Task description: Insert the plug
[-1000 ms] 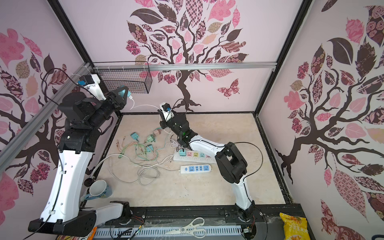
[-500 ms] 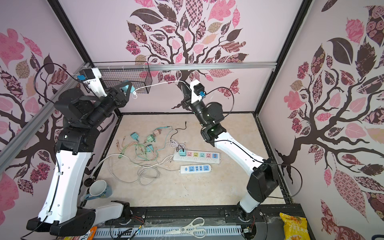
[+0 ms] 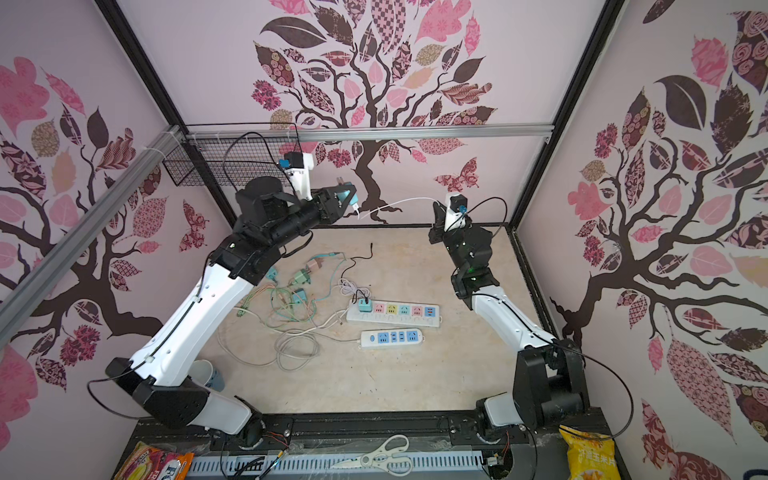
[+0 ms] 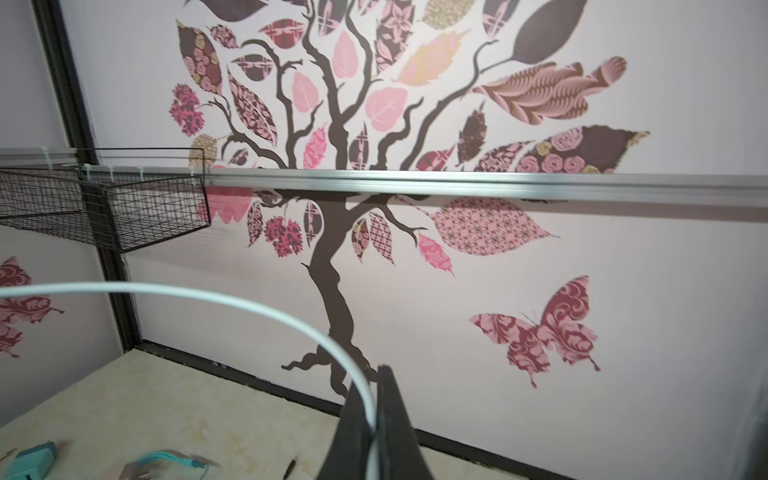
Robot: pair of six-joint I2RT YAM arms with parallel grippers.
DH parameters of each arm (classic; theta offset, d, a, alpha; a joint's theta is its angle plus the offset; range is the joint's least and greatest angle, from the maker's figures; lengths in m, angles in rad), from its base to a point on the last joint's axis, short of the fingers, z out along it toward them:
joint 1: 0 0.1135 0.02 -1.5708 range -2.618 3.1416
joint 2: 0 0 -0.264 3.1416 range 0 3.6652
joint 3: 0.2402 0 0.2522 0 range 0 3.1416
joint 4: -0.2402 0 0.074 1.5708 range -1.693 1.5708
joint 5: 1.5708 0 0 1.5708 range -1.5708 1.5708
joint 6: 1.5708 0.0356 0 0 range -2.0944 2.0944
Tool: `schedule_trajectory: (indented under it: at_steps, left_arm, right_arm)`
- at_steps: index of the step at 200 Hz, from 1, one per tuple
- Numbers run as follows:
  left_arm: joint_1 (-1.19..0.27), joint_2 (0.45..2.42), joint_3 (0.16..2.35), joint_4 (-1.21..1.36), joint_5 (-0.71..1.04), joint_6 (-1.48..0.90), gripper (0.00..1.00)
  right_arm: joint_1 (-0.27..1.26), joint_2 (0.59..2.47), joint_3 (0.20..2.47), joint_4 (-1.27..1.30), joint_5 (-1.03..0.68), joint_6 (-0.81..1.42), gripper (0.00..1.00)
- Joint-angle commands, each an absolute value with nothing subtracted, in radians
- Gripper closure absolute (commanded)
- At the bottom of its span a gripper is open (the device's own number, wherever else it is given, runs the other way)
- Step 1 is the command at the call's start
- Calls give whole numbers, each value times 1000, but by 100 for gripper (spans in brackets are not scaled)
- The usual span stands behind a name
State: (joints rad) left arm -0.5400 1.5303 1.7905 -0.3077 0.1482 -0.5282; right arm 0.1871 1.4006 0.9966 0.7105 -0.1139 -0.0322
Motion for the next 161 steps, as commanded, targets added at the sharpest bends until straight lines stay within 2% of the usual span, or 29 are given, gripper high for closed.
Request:
schedule_trajectory:
  at_steps: [1, 43, 84, 111, 122, 134, 137, 153, 157, 161]
  left_arm:
    - [-541, 1578, 1748, -160, 167, -627, 100]
    - [-541, 1758, 1729, -25, 195, -745, 100]
    - [-538, 1920, 1759, 0, 204, -883, 100]
    - [-539, 2003, 1802, -36, 174, -958, 100]
    - [-539, 2033, 1814, -48, 172, -986, 100]
    - [-541, 2065, 1817, -45, 172, -1023, 100]
    - [-541, 2075, 1820, -45, 173, -1028, 100]
    - [-544, 2110, 1851, -82, 154, -1022, 100]
    - [-544, 2117, 1861, -94, 146, -1020, 100]
    - [-545, 2123, 1868, -102, 139, -1021, 100]
  right_arm:
    - [137, 1348, 972, 654, -169, -21, 100]
    - [63, 1355, 895, 592, -157, 1, 100]
    - [33, 1459, 920, 454, -171, -31, 99]
    - [28, 1527, 944, 401, -169, -50, 95]
    - [26, 1548, 951, 381, -154, -48, 90]
    - [25, 1563, 963, 339, -144, -42, 76]
    - [25, 1564, 968, 327, -144, -41, 70]
    - [25, 1568, 1000, 241, -169, -50, 25]
    - [25, 1568, 1013, 215, -169, -51, 5]
    - [25, 1566, 1024, 190, -167, -49, 1]
